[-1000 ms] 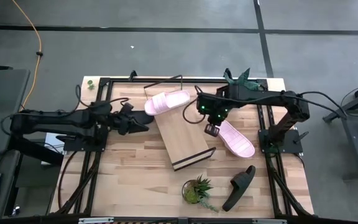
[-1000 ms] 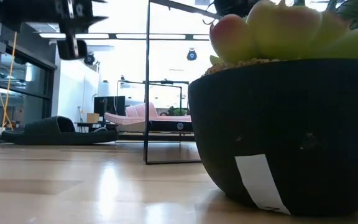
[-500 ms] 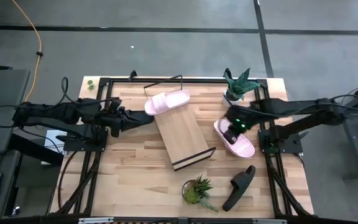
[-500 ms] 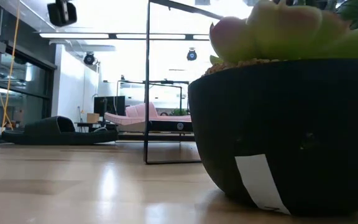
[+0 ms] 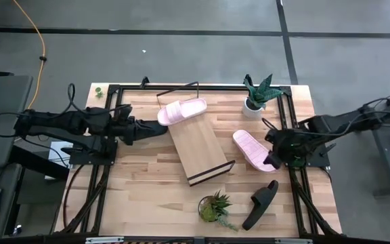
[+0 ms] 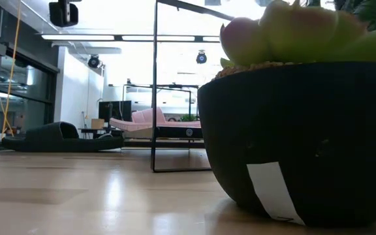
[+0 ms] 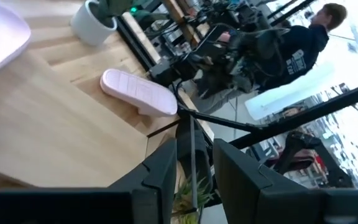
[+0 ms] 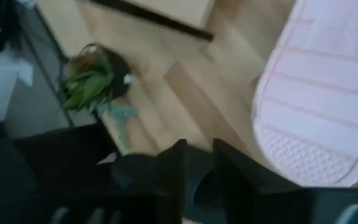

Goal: Pick and place slides into the shelf
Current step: Put the pink slides on the shelf

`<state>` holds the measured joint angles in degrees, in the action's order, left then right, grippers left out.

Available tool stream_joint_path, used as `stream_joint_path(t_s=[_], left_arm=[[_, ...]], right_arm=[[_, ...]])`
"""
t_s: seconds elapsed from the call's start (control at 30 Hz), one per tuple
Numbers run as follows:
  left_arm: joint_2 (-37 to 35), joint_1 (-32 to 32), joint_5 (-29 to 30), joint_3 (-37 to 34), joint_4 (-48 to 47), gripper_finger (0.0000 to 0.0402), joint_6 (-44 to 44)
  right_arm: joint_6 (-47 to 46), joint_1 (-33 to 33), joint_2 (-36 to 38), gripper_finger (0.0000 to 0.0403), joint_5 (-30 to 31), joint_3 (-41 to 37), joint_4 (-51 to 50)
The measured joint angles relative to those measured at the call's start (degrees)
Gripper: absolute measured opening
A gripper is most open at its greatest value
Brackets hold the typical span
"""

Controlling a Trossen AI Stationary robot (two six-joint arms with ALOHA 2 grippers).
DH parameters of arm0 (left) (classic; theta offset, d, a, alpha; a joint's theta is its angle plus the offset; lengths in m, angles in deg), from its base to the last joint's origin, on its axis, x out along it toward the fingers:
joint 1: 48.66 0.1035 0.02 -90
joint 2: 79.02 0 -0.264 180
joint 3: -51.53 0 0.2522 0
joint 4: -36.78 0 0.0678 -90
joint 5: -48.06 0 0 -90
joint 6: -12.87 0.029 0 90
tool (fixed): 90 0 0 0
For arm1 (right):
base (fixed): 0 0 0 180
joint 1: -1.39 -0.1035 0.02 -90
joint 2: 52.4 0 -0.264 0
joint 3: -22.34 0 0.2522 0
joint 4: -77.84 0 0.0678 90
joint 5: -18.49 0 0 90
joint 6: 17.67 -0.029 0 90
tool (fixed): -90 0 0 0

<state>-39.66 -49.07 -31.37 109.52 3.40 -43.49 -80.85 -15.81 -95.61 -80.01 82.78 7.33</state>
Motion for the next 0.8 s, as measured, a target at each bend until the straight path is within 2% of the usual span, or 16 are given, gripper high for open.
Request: stream_joint_path(t_s=[0.1, 0.2, 0.4, 0.6, 0.8], left_arm=[[1.53, 0.00, 0.02, 0.02, 0.09, 0.0095, -1.47], [3.24, -0.02, 0.79, 0.01, 0.12, 0.0095, -2.98], [6.74, -0.01, 1.13, 0.02, 0.13, 0.0095, -5.01], [9.38, -0.02, 1.54, 0.00, 0.21, 0.0095, -5.69], [9.65, 0.00, 2.71, 0.00, 0.29, 0.0095, -6.10]], right_arm=[[0.77, -2.00, 0.83, 0.0117, -1.18, 0.00, -0.81], [4.12, -4.74, 0.44, 0.0137, -0.03, 0.00, -2.55], [9.06, -10.45, -4.65, 0.0140, 8.57, 0.00, -7.09], [12.01, -13.06, -14.20, 0.0140, 12.27, 0.02, -12.35], [11.40, -14.75, -19.99, 0.0140, 15.90, 0.02, -10.32]])
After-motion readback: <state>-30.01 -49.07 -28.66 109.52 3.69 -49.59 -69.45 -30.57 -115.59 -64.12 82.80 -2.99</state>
